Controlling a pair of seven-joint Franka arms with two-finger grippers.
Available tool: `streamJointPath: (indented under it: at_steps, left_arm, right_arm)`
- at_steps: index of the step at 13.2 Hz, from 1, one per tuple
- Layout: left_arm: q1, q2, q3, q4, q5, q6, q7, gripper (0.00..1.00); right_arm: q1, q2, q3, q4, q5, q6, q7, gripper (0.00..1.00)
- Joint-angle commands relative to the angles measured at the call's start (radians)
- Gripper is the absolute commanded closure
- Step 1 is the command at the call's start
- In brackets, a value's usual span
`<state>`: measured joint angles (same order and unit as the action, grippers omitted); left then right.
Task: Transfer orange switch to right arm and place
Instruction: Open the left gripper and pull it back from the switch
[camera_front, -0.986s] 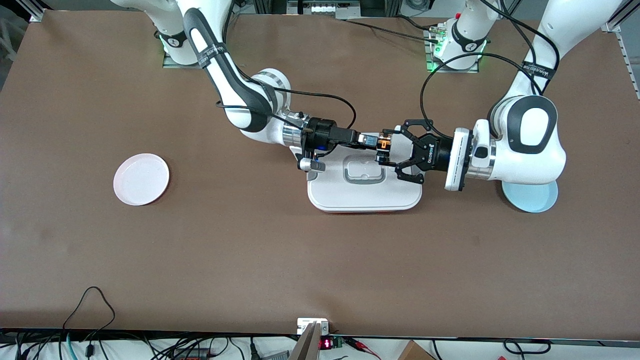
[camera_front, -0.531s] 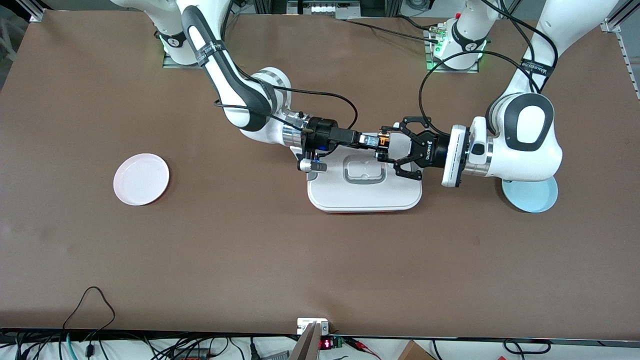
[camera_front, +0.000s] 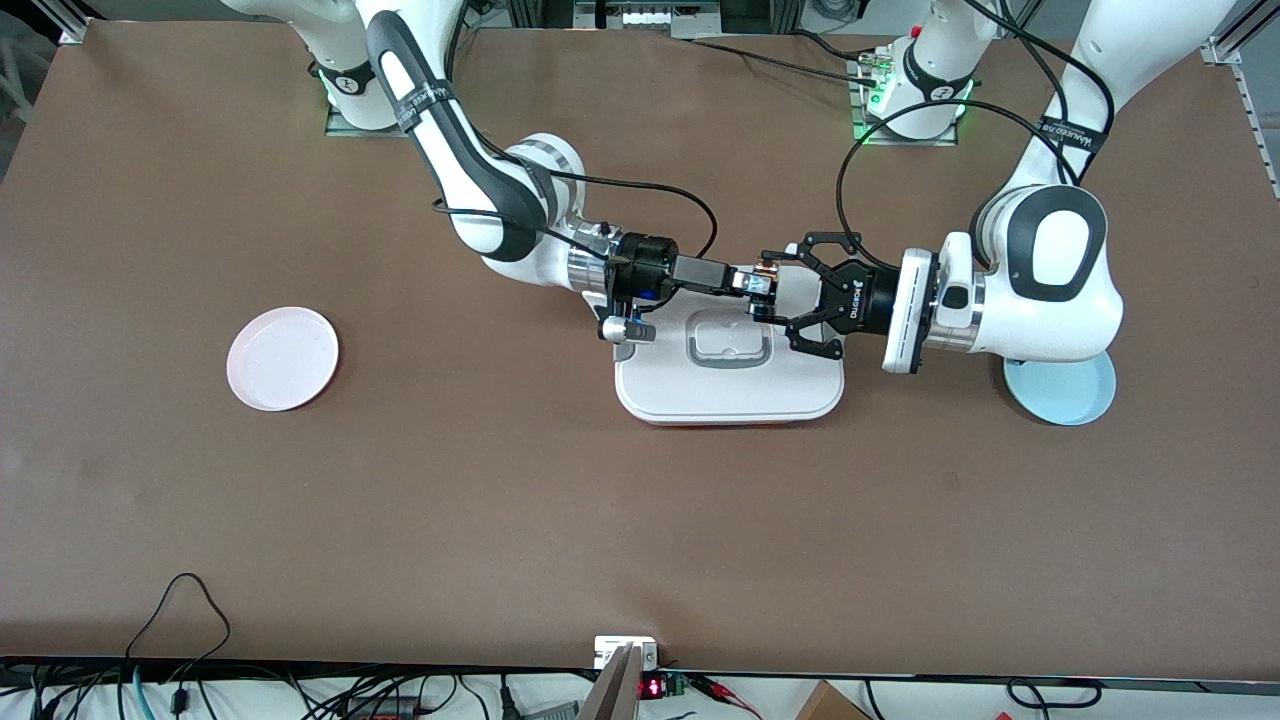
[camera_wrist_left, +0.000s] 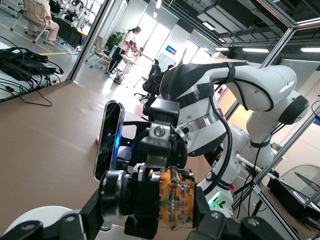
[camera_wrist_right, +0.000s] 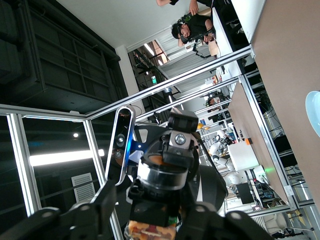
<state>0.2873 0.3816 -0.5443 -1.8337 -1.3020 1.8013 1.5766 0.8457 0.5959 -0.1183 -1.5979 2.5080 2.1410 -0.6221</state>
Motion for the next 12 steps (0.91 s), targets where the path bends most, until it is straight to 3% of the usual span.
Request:
streamJointPath:
  at_steps: [1, 2, 3, 4, 8, 12]
  left_arm:
    - [0.015, -0.035, -0.009, -0.038, -0.03, 0.007, 0.04, 0.84]
    - [0.016, -0.035, -0.011, -0.039, -0.03, 0.006, 0.042, 0.79]
    - [0.016, -0.035, -0.011, -0.039, -0.03, 0.006, 0.042, 0.49]
    - [0.018, -0.042, -0.011, -0.038, -0.031, 0.004, 0.04, 0.01]
    - [0.035, -0.052, -0.011, -0.033, -0.03, -0.002, 0.014, 0.0]
    - [0.07, -0.099, -0.003, -0.024, -0.011, -0.085, -0.162, 0.0]
  right_arm:
    - [0.009, 0.012, -0.004, 0.019, 0.015, 0.007, -0.036, 0.68]
    - [0.009, 0.013, -0.004, 0.019, 0.015, 0.007, -0.038, 0.78]
    - [0.009, 0.013, -0.004, 0.019, 0.015, 0.007, -0.039, 0.88]
    - [0.007, 0.013, -0.004, 0.019, 0.015, 0.007, -0.039, 0.96]
    - [-0.008, 0.012, -0.007, 0.019, 0.012, 0.005, -0.039, 1.0]
    - [-0.051, -0.011, -0.02, 0.009, -0.036, -0.001, -0.045, 1.0]
